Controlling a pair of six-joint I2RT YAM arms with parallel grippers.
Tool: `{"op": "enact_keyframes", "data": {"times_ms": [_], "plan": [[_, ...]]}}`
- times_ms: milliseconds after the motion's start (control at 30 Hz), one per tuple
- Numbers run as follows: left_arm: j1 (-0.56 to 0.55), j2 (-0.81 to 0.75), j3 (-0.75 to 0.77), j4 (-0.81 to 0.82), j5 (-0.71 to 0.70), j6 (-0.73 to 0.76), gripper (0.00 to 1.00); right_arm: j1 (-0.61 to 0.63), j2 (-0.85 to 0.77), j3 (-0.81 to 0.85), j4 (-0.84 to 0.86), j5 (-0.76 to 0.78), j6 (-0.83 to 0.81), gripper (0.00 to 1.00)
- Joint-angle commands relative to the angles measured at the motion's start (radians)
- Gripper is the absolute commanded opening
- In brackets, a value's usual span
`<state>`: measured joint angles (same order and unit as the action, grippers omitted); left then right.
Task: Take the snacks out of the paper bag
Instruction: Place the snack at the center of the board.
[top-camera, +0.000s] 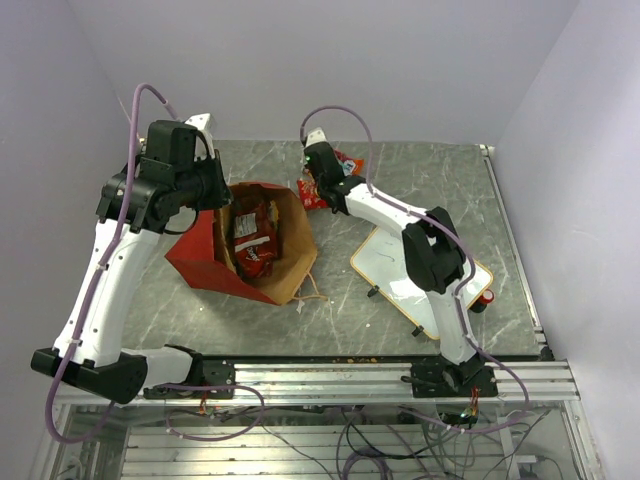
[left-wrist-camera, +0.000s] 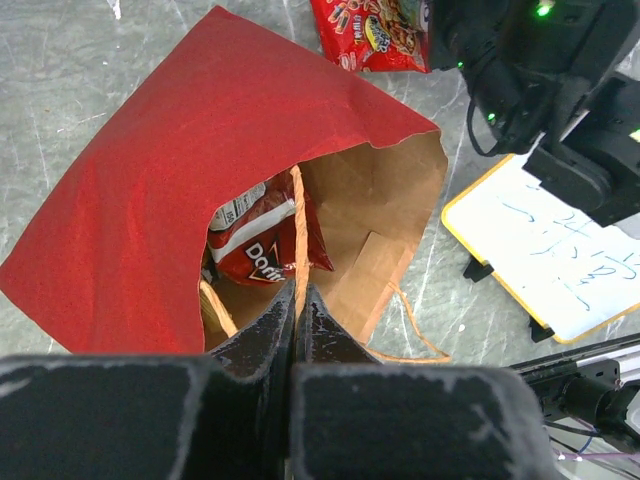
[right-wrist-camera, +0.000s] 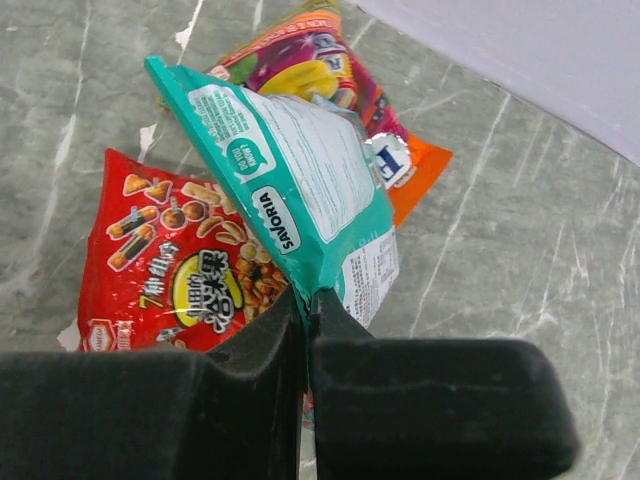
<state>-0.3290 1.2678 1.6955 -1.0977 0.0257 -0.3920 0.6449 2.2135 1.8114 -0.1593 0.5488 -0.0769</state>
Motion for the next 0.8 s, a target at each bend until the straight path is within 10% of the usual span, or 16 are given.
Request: {"op": "enact_keyframes", "data": {"times_ms": [0, 333, 767], "plan": [[-0.001, 0.011, 0.013, -0.010, 0.011, 0.007, 0.07, 0.021, 0.056, 0.016, 0.061, 0.034, -0.052, 0.03], [-0.001, 0.021, 0.014, 0.002, 0.016, 0.004, 0.07, 0.030, 0.067, 0.095, -0.003, -0.088, 0.031, 0.56], [-0.001, 0.024, 0.007, 0.013, 0.022, 0.008, 0.07, 0.025, -0.108, 0.029, -0.045, -0.090, 0.068, 0.83]]}}
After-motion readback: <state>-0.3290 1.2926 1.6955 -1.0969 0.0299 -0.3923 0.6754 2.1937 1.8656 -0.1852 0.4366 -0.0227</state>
